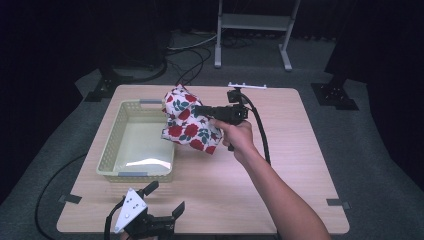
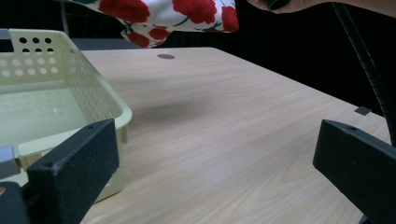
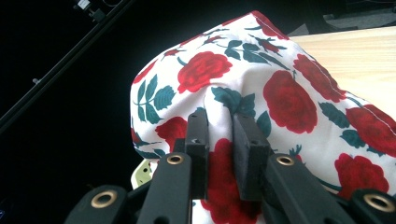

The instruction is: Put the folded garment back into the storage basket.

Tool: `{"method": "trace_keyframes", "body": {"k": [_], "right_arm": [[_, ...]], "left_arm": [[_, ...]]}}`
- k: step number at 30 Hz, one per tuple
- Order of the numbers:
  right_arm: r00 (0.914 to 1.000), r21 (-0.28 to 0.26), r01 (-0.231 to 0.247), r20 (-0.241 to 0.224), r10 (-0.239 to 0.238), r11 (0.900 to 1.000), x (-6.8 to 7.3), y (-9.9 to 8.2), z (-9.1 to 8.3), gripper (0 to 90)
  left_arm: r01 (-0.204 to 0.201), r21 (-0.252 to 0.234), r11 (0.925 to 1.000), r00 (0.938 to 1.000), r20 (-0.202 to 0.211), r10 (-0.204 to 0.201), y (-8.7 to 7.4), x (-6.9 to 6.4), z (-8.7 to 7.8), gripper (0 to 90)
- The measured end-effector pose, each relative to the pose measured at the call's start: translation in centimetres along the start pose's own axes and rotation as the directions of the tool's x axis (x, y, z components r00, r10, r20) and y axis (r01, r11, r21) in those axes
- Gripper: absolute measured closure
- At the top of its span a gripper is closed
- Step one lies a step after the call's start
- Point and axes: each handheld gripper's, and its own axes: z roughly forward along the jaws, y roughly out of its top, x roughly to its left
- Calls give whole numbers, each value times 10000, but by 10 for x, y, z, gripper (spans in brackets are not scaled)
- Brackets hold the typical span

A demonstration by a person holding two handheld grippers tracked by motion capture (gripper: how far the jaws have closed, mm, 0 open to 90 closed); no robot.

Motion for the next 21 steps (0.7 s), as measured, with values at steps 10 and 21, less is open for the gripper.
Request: {"method": "trace_keyframes", "body": {"k": [10,21], "right_arm": [[9998,118,82,-157,-80,9999,7,3,17,775],[9991,244,306,-285,-299,9992,19,10,35,775]], "left_arm": [[-8,0,10000,10000,4,8,0,0,0,0],[53,-34,10000,10000,-46,-53,0,1,-1,0]]}}
